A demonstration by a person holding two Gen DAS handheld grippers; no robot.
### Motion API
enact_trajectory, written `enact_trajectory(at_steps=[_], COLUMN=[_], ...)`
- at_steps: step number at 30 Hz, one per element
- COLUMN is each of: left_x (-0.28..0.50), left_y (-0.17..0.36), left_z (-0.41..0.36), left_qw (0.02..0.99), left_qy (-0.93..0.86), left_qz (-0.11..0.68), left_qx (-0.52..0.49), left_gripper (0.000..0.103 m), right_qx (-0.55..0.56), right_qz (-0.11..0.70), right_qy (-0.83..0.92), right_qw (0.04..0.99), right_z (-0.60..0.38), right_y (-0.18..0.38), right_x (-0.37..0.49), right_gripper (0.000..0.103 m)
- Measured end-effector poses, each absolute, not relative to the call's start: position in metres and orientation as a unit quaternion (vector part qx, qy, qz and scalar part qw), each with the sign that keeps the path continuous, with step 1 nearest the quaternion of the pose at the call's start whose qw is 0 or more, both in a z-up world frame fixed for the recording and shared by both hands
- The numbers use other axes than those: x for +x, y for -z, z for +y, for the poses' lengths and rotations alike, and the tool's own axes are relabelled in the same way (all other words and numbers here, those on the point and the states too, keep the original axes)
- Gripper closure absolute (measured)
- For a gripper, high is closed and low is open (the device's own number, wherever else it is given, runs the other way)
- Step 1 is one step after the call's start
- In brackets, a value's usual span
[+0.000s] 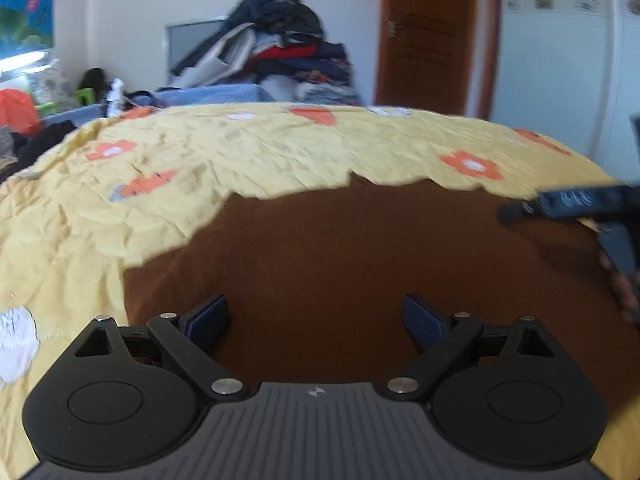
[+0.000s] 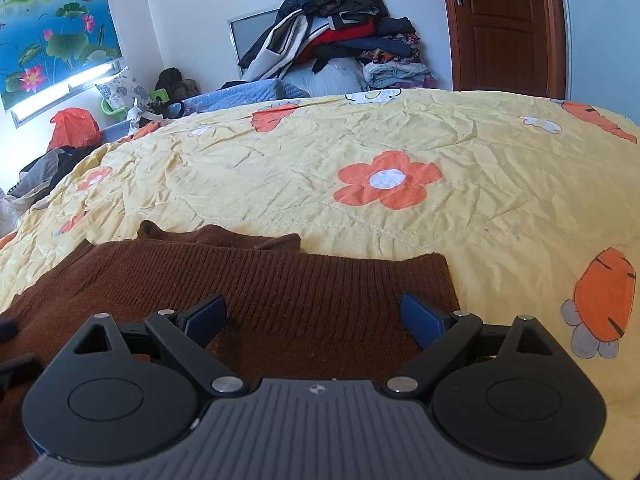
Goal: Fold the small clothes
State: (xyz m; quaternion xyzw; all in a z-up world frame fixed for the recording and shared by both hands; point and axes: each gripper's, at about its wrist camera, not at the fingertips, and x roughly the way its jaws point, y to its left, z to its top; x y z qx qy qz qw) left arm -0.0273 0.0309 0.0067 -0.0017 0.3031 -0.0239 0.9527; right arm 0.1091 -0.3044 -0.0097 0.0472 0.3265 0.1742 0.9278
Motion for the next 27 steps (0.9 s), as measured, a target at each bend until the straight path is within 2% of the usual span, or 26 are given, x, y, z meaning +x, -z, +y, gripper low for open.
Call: enact_trajectory(at_steps=[7,9,11,14,17,22,23,25,27], left_x=[-0.037,-0.053,-0.061,-0.067,-0.070,-0.088,-0.090,-0.091,-0.094], left_y=[-0.021,-0.026,-0.019,-0.006,-0.010,-0.009,-0.009,-0.009,-0.012], left_z=[0.052,0.062,0.068,0.069,0.093,0.111,0.110,0.109,0.114], left_qw=[0.951,0.954,0.951,0.950,0.939,0.931,0.931,0.931,0.921], left_qy=[0.030,0.040,0.039,0.008,0.003,-0.014,-0.014,-0.012,0.009], left_qz=[0.306,0.293,0.303,0.311,0.332,0.340,0.339,0.338,0.345], left_qx=[-0.026,-0.045,-0.033,0.009,-0.086,-0.135,-0.132,-0.137,-0.179], left_gripper=[0.008,0.008,0.008,0.007,0.007,0.007,0.007,0.007,0.008], right_qx=[0.023,0.035,0.041,-0.016,-0.032,0.016,0.011,-0.034,-0.054], right_qz=[0.329,0.312,0.296,0.346,0.334,0.328,0.345,0.312,0.312], right_qy=[-0.137,-0.145,-0.185,-0.169,-0.162,-0.168,-0.165,-0.179,-0.170], right_qw=[0.934,0.938,0.936,0.923,0.928,0.929,0.924,0.933,0.933], right_z=[-0.297,-0.294,-0.291,-0.276,-0.274,-0.287,-0.289,-0.289,-0.286], right_y=[0.000,-0.011,-0.017,0.001,0.000,-0.015,-0.006,0.009,0.005], right_x=[0.099,0.076,0.054,0.050,0.040,0.009,0.007,-0.007,-0.018], right_gripper=[0.007,0.000,0.000,0.000,0.000,0.000,0.000,0.000,0.000])
